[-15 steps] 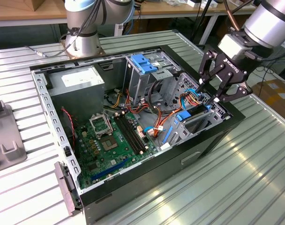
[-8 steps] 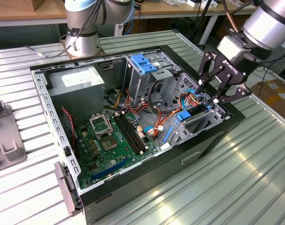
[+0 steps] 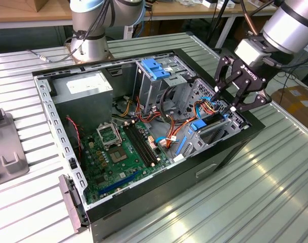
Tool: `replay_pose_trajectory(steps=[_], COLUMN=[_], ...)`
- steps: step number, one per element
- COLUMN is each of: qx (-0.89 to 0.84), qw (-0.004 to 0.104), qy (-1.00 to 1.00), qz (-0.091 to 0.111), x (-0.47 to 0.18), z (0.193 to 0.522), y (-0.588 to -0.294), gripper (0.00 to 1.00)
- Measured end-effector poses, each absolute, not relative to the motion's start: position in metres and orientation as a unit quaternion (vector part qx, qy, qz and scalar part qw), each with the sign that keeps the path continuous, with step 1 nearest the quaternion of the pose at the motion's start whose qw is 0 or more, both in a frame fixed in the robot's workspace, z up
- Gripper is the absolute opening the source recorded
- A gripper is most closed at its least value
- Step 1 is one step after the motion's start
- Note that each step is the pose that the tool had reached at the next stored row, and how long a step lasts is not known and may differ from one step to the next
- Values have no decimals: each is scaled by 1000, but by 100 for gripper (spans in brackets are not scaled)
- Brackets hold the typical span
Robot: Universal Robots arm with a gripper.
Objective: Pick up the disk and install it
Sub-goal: 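Insert the second disk wire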
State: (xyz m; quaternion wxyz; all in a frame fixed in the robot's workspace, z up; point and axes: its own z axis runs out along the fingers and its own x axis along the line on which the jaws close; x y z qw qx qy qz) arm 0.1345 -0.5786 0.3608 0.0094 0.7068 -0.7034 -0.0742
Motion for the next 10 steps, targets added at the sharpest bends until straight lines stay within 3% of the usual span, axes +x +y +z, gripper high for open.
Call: replay_pose_trajectory(steps=[2,3,5,6,10], qx=[707,707,707,707,707], qw=[9,9,9,9,9], qy=[-703,-703,-703,-703,-703], qz=[-74,-74,-74,-74,-74], x=[135,135,135,135,135], z=[361,361,361,361,361], y=[-579,-579,-579,-579,-579], gripper=[33,22,22,16,16])
